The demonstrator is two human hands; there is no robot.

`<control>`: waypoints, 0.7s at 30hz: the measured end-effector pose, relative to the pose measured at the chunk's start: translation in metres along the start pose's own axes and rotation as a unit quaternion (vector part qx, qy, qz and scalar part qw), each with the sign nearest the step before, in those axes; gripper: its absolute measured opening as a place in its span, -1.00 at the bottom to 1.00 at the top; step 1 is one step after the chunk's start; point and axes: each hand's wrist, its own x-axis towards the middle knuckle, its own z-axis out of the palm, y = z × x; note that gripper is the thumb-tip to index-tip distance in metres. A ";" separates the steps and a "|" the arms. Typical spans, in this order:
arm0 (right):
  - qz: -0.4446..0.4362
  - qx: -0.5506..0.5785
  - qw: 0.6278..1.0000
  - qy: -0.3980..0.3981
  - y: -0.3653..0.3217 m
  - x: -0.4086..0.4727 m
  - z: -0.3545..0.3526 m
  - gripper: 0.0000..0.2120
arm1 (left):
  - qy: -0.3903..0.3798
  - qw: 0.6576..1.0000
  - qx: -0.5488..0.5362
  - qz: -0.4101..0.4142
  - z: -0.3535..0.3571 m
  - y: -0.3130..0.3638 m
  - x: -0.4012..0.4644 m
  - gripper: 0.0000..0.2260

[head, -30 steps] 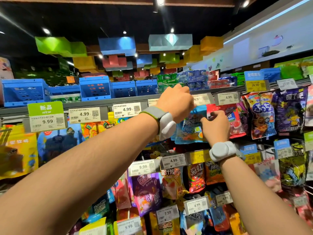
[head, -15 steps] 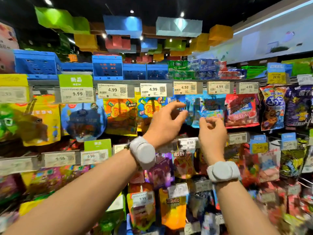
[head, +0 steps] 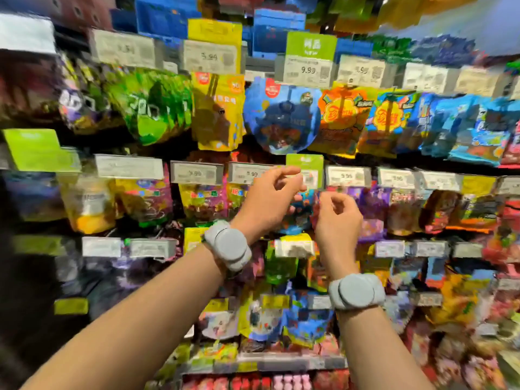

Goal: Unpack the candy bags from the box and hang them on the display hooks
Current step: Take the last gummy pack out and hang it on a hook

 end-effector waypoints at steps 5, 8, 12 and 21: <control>0.038 -0.004 0.999 -0.033 0.013 -0.070 0.043 -0.93 | 0.026 0.999 -0.002 -0.039 -0.071 -0.025 -0.040 -0.87; 0.060 -0.012 0.996 -0.061 0.029 -0.109 0.059 -0.91 | 0.053 0.996 -0.017 -0.072 -0.099 -0.051 -0.066 -0.86; 0.093 -0.029 0.989 -0.111 0.060 -0.149 0.064 -0.90 | 0.078 0.987 -0.023 -0.139 -0.122 -0.092 -0.103 -0.84; 0.237 -0.146 0.935 -0.219 0.198 -0.241 0.032 -0.91 | 0.216 0.920 -0.030 -0.324 -0.150 -0.230 -0.213 -0.81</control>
